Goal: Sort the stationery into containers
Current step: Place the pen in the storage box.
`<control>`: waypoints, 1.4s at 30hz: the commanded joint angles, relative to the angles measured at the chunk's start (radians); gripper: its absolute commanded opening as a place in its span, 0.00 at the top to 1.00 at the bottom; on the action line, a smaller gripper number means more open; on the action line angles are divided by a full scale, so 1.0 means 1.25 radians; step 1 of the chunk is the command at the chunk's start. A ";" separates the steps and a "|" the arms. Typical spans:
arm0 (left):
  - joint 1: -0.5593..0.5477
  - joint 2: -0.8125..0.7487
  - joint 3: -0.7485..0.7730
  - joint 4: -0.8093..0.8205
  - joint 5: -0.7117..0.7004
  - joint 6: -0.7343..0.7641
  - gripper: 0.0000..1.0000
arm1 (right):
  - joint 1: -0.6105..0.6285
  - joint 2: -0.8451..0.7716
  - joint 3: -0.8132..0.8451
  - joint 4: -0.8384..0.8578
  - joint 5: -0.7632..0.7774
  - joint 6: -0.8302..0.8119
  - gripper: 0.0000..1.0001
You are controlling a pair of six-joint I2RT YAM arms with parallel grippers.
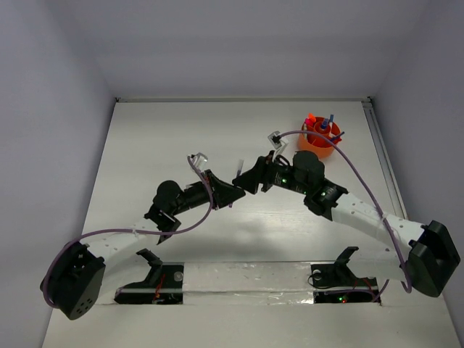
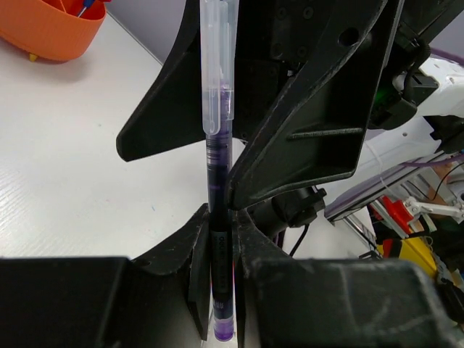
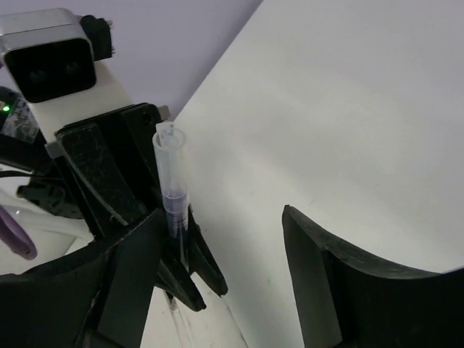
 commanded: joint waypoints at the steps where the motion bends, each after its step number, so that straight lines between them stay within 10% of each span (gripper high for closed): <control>1: -0.002 -0.010 0.000 0.079 0.026 -0.006 1.00 | 0.003 -0.002 0.027 0.105 -0.078 0.014 0.30; 14: -0.009 0.028 0.005 0.093 0.018 -0.002 1.00 | 0.003 0.005 0.015 0.109 -0.006 0.009 1.00; 20: -0.009 -0.002 0.007 0.019 0.002 0.048 0.38 | -0.028 -0.032 0.026 0.041 0.157 -0.028 1.00; 23: -0.009 -0.037 0.001 -0.032 -0.017 0.081 0.25 | -0.083 -0.046 0.027 0.024 0.226 -0.038 1.00; 33: -0.031 -0.160 -0.048 -0.155 -0.098 0.165 0.17 | -0.310 -0.100 0.009 -0.045 0.591 -0.155 1.00; 42: -0.039 -0.173 -0.089 -0.138 -0.131 0.213 0.23 | -0.537 0.000 0.042 -0.004 0.651 -0.189 1.00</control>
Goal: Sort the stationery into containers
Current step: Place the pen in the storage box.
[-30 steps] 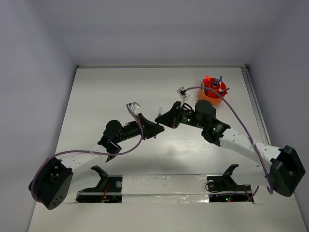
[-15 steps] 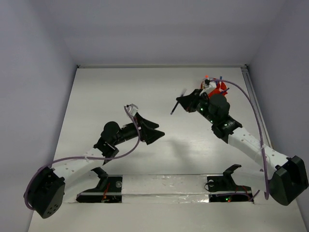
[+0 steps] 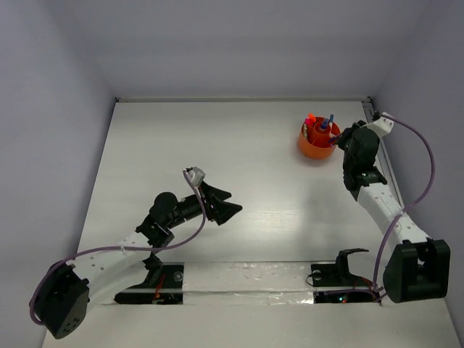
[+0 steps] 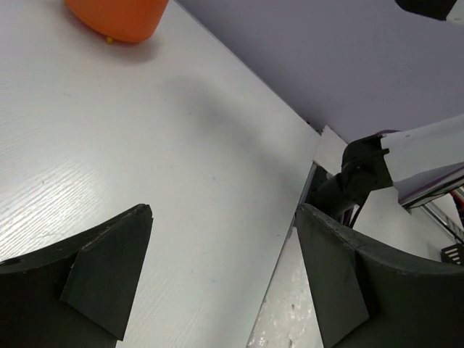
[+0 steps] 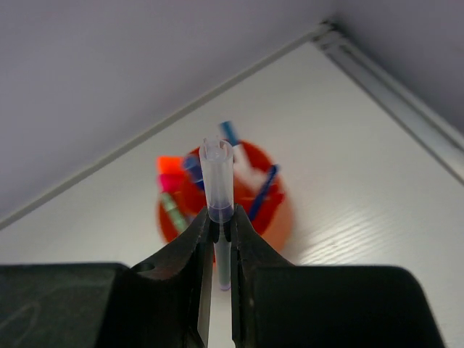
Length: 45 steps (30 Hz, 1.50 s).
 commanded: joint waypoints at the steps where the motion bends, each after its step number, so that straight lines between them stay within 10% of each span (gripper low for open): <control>1: -0.002 -0.014 -0.017 0.029 -0.019 0.042 0.23 | -0.039 0.063 0.052 0.037 0.070 -0.046 1.00; 4: -0.002 -0.027 -0.026 0.012 -0.046 0.049 0.22 | -0.046 0.123 0.091 0.043 0.075 -0.066 1.00; 6: -0.002 -0.044 -0.032 0.006 -0.049 0.050 0.01 | -0.046 0.155 0.104 0.053 0.081 -0.070 1.00; 31: -0.017 -0.067 -0.033 -0.025 -0.114 0.053 0.01 | -0.046 0.342 0.127 0.149 0.010 -0.016 0.89; 45: -0.017 -0.096 -0.006 -0.030 -0.170 0.022 0.01 | -0.046 0.202 0.101 0.080 -0.029 0.000 0.18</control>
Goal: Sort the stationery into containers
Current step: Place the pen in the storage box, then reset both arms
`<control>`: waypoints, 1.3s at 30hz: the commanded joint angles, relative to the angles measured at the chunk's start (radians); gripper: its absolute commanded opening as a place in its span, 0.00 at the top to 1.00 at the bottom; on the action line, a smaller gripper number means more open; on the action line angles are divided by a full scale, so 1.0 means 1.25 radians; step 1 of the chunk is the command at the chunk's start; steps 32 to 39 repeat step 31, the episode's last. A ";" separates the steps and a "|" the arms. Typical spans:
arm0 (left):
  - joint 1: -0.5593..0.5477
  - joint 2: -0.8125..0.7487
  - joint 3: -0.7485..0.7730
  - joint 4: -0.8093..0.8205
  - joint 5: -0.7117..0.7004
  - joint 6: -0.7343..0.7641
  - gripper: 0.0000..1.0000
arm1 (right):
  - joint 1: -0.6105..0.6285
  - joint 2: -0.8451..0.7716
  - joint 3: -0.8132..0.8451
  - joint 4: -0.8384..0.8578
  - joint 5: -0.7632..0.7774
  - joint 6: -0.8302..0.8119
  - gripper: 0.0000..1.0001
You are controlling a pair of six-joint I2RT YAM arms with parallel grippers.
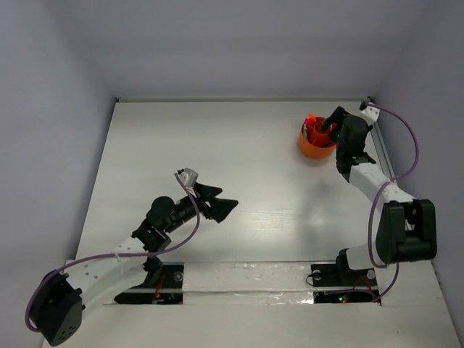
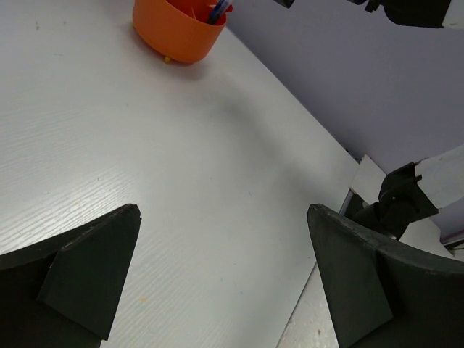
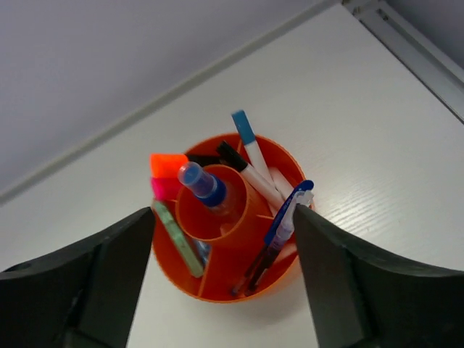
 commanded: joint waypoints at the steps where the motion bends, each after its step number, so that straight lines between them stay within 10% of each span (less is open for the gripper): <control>1: -0.004 -0.037 0.029 0.022 -0.035 -0.014 0.01 | -0.004 -0.082 0.005 0.004 -0.007 -0.002 0.14; 18: -0.004 -0.136 0.212 -0.141 -0.135 -0.058 0.01 | -0.004 -0.585 -0.090 -0.152 -0.500 0.128 0.00; 28: -0.004 -0.236 0.380 -0.294 -0.213 0.014 0.01 | -0.004 -0.834 -0.014 -0.295 -0.435 0.087 0.00; 39: -0.004 -0.228 0.386 -0.325 -0.237 0.012 0.01 | -0.004 -0.828 -0.035 -0.309 -0.435 0.093 0.00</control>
